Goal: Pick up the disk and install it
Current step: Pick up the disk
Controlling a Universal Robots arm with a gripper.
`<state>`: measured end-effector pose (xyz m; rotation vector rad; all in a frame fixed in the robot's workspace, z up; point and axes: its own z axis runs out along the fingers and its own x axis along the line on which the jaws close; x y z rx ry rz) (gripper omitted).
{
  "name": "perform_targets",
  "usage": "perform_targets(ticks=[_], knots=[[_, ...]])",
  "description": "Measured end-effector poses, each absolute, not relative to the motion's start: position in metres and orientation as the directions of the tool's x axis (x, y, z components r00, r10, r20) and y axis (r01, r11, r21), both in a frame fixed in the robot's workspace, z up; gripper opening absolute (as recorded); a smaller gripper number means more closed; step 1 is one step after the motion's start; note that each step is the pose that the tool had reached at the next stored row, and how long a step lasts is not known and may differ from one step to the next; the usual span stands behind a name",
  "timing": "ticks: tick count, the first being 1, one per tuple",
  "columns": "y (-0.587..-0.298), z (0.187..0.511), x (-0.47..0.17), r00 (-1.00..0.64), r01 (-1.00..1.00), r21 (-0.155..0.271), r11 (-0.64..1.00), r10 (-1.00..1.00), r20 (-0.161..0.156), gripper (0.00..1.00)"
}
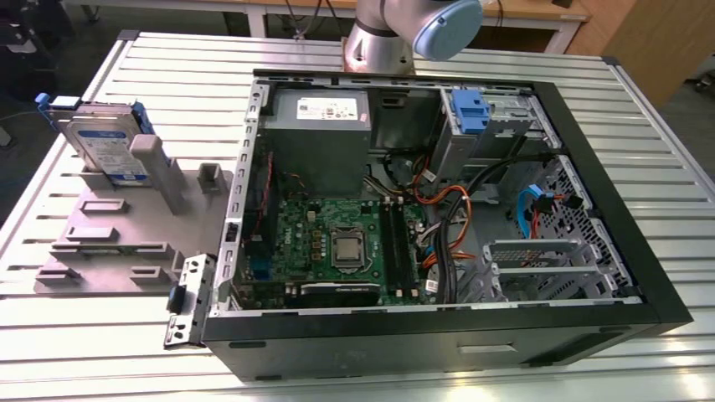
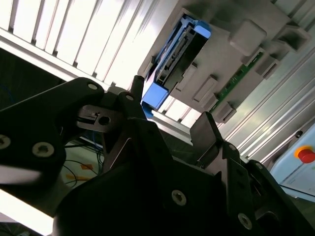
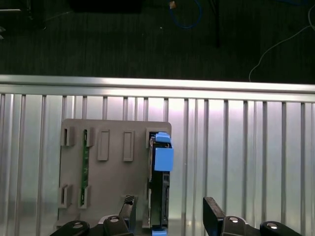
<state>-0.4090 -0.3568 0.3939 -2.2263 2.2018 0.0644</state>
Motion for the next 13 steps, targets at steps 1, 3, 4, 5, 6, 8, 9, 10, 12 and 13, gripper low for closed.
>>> perform_targets(ticks=[1, 3, 4, 5, 6, 8, 9, 10, 12, 13], knots=[[-0.357, 0.393, -0.409, 0.011, -1.0, 0.022, -0.011, -0.999, -0.036, 0.65], [-0.357, 0.39, -0.409, 0.011, -1.0, 0.022, -0.011, -0.999, -0.036, 0.65], [-0.357, 0.389, -0.409, 0.011, -1.0, 0.022, -0.011, -0.999, -0.036, 0.65], [-0.357, 0.388, -0.409, 0.011, -1.0, 0.022, -0.011, -0.999, -0.036, 0.65], [-0.357, 0.387, -0.409, 0.011, -1.0, 0.022, -0.011, -0.999, -0.036, 0.65], [-0.357, 0.386, -0.409, 0.011, -1.0, 0.022, -0.011, -0.999, -0.036, 0.65], [-0.357, 0.385, -0.409, 0.011, -1.0, 0.022, -0.012, -0.999, -0.036, 0.65], [-0.357, 0.384, -0.409, 0.011, -1.0, 0.022, -0.011, -0.999, -0.036, 0.65], [-0.357, 0.383, -0.409, 0.011, -1.0, 0.022, -0.011, -0.999, -0.036, 0.65], [-0.357, 0.382, -0.409, 0.011, -1.0, 0.022, -0.011, -0.999, -0.036, 0.65]])
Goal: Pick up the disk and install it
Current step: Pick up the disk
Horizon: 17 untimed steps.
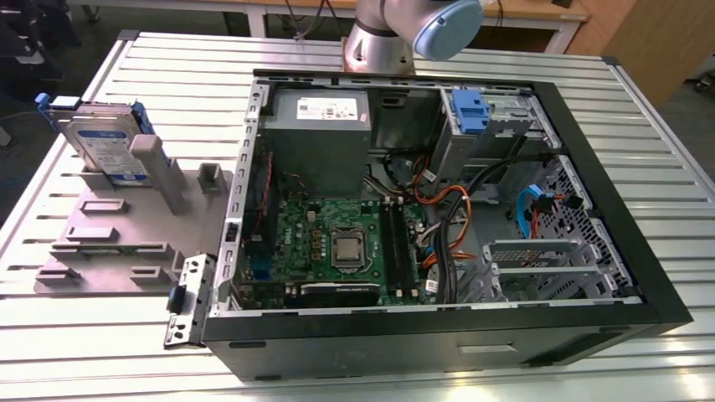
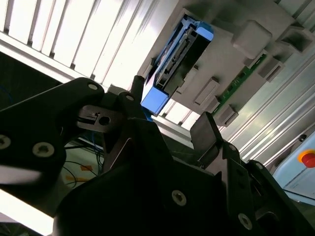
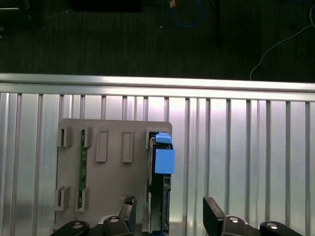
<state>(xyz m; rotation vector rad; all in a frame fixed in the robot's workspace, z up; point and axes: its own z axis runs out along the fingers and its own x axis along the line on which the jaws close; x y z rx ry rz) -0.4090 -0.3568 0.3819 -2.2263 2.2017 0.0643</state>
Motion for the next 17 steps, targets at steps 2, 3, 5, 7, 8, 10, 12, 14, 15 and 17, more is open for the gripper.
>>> perform_targets(ticks=[2, 3, 5, 7, 8, 10, 12, 14, 15, 17], knots=[[-0.357, 0.38, -0.409, 0.011, -1.0, 0.022, -0.011, -0.999, -0.036, 0.65], [-0.357, 0.379, -0.409, 0.011, -1.0, 0.022, -0.012, -0.999, -0.036, 0.65], [-0.357, 0.376, -0.409, 0.011, -1.0, 0.022, -0.011, -0.999, -0.036, 0.65], [-0.357, 0.373, -0.409, 0.011, -1.0, 0.022, -0.011, -0.999, -0.036, 0.65], [-0.357, 0.371, -0.409, 0.011, -1.0, 0.022, -0.011, -0.999, -0.036, 0.65], [-0.357, 0.367, -0.409, 0.011, -1.0, 0.022, -0.012, -0.999, -0.036, 0.65], [-0.357, 0.364, -0.409, 0.011, -1.0, 0.022, -0.011, -0.999, -0.036, 0.65], [-0.357, 0.36, -0.409, 0.011, -1.0, 0.022, -0.011, -0.999, -0.036, 0.65], [-0.357, 0.359, -0.409, 0.011, -1.0, 0.022, -0.012, -0.999, -0.036, 0.65], [-0.357, 0.357, -0.409, 0.011, -1.0, 0.022, -0.011, -0.999, -0.036, 0.65]])
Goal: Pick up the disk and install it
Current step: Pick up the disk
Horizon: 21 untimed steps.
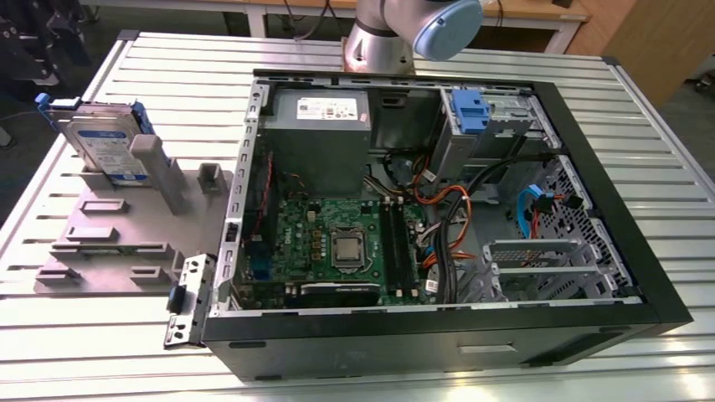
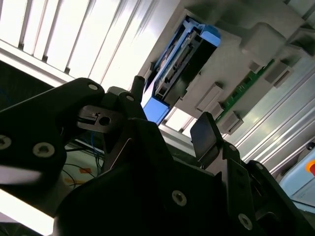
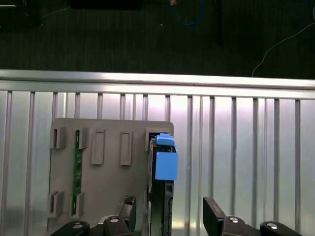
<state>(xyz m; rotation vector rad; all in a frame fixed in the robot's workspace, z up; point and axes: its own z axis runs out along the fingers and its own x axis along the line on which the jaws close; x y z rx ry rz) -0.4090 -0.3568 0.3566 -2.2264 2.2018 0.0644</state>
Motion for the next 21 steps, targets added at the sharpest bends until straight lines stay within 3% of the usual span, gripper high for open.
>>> perform_targets(ticks=[21], knots=[[-0.3568, 0.3494, -0.409, 0.011, -1.0, 0.022, -0.011, -0.999, -0.036, 0.65]])
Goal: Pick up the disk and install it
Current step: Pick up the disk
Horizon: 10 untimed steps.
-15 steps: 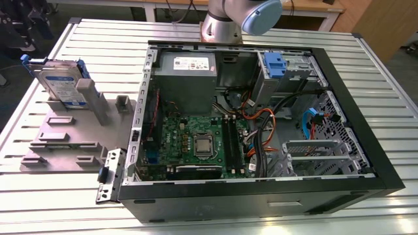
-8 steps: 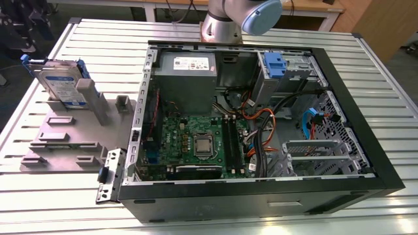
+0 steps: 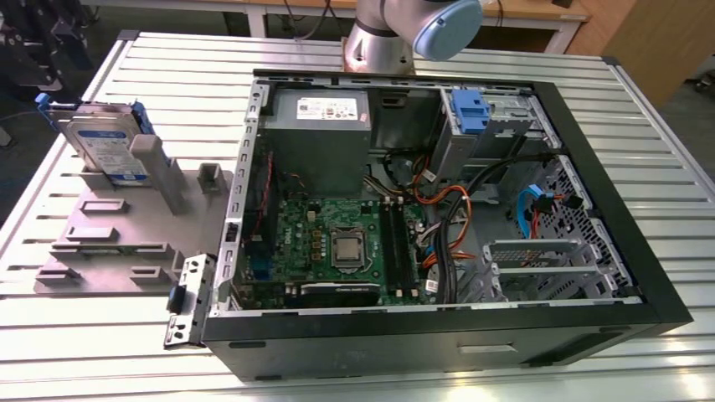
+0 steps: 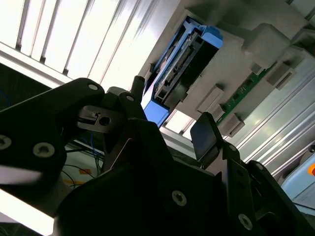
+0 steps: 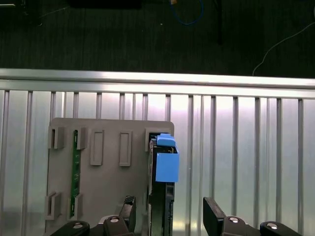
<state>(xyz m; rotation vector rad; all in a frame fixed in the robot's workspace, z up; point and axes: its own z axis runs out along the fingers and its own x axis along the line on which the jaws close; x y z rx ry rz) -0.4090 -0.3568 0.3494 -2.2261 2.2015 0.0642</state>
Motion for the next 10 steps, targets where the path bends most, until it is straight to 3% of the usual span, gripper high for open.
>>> perform_targets(ticks=[10], knots=[[-0.357, 0.333, -0.409, 0.011, -1.0, 0.022, -0.011, -0.999, -0.036, 0.65]])
